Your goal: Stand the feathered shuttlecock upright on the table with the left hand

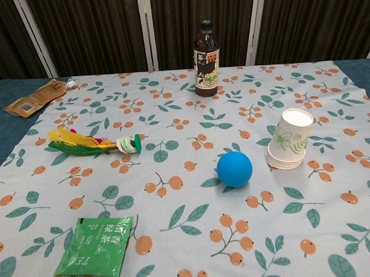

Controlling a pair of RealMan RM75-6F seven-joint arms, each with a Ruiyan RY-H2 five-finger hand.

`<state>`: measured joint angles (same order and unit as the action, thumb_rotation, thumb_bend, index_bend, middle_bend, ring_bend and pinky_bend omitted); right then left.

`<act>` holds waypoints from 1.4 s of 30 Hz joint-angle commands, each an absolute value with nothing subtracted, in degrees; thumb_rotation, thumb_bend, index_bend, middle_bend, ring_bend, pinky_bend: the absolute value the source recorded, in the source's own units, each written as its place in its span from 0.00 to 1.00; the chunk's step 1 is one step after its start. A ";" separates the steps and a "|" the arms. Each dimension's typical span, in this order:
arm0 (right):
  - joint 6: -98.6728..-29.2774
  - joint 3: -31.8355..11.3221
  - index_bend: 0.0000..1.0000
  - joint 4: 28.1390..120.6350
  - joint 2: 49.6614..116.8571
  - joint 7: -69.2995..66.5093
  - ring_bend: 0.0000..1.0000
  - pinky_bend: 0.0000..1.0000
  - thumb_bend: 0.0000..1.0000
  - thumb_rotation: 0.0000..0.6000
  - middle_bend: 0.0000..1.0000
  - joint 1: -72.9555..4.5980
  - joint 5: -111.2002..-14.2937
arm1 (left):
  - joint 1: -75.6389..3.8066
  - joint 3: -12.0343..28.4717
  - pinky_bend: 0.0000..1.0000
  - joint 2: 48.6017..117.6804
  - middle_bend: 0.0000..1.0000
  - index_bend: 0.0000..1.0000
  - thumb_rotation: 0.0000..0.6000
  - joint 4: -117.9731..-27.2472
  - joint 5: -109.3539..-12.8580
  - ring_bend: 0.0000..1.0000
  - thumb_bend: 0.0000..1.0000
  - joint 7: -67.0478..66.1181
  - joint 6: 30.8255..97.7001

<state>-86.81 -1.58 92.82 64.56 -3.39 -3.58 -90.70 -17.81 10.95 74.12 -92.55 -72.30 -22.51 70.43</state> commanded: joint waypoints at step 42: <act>-86.53 -1.67 0.04 92.75 64.54 -4.00 0.00 0.00 0.15 1.00 0.00 -3.61 -90.41 | -37.95 13.81 0.00 95.36 0.00 0.50 1.00 -71.46 -47.09 0.00 0.40 -41.88 60.19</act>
<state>-86.53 -1.67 92.75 64.53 -4.01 -3.61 -90.42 -37.92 13.83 95.34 -71.49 -47.11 -41.85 60.19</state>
